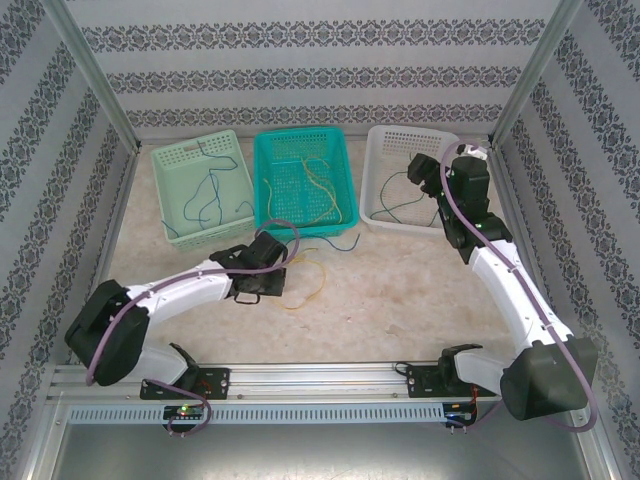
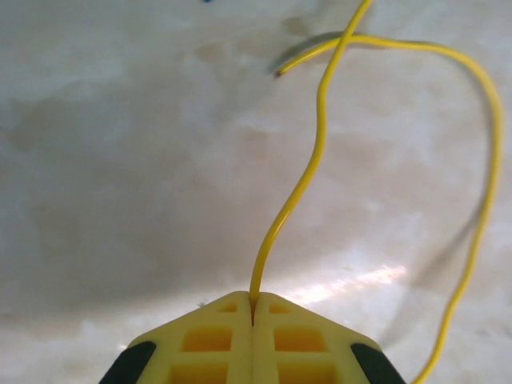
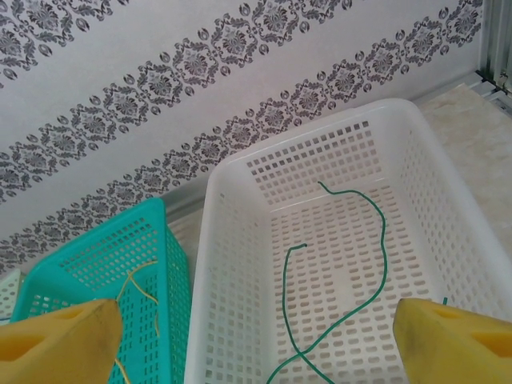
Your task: Untangle the cables
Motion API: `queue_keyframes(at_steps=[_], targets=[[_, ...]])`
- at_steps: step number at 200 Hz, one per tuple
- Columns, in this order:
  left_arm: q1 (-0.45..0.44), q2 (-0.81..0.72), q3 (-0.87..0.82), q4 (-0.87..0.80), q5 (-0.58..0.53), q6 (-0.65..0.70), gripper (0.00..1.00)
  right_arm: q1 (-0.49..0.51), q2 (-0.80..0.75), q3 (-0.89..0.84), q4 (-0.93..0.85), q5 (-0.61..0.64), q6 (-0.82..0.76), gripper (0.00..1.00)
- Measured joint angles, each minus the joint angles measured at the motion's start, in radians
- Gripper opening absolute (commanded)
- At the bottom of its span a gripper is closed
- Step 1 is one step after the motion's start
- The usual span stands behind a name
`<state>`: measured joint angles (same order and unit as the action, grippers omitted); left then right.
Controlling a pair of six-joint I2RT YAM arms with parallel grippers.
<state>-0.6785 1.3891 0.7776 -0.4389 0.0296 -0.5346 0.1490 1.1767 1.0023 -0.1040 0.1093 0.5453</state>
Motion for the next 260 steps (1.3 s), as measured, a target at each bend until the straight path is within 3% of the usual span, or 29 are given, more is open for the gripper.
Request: queue_keyframes(at_steps=[60,115,172,260], targets=[[-0.048,-0.216,0.013,-0.015,0.018,0.106,0.0,0.071,-0.037,-0.059,-0.016,-0.064,-0.006,0.85],[-0.048,-0.365,0.063,0.067,-0.105,0.197,0.0,0.117,-0.066,-0.145,0.01,-0.259,-0.022,0.82],[-0.048,-0.385,0.063,0.246,-0.186,0.278,0.0,0.15,0.002,-0.197,0.069,-0.415,0.048,0.82],[-0.038,-0.394,0.184,0.347,-0.222,0.409,0.0,0.196,0.036,-0.199,0.101,-0.417,0.062,0.83]])
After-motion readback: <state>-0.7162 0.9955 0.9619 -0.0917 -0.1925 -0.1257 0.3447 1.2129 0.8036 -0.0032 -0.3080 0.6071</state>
